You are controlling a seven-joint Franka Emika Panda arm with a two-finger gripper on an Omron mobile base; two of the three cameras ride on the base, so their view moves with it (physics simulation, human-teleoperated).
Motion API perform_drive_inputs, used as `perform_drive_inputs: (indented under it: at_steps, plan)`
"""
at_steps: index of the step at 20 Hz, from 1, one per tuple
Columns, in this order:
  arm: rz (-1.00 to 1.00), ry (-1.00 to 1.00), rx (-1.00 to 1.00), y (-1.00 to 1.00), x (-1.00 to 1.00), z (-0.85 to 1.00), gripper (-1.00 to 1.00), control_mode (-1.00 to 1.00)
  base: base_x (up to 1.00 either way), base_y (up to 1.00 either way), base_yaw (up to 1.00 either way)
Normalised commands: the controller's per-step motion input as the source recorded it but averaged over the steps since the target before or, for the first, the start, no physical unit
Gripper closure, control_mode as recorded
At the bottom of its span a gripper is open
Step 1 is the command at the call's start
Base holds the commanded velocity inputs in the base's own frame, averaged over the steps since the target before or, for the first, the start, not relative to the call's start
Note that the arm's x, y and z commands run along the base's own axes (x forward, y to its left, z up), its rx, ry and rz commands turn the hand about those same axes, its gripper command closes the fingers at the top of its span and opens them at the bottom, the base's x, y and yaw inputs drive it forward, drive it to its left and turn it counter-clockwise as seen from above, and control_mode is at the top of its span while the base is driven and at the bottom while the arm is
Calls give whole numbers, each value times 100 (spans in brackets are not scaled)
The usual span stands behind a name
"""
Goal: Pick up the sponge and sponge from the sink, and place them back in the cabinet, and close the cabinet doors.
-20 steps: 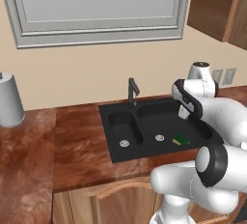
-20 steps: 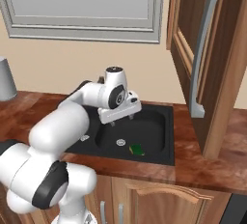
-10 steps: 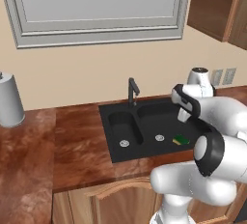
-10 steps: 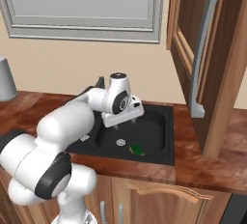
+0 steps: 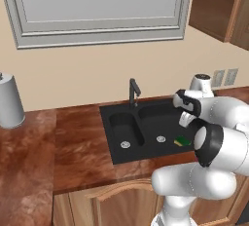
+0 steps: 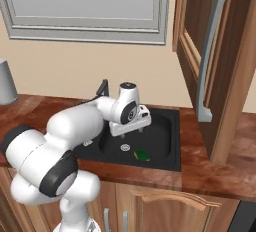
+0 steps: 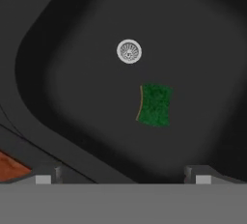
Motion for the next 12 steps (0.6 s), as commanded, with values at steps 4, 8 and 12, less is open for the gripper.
perform_drive_inputs:
  at_steps: [4,8,12]
  plan:
    - [0,0,0,-1,15,-25,-100,-100,0,0,0]
    - [0,0,0,0,19,-23,-100,-100,0,0,0]
    - [0,0,0,-5,21,-23,-100,-100,0,0,0]
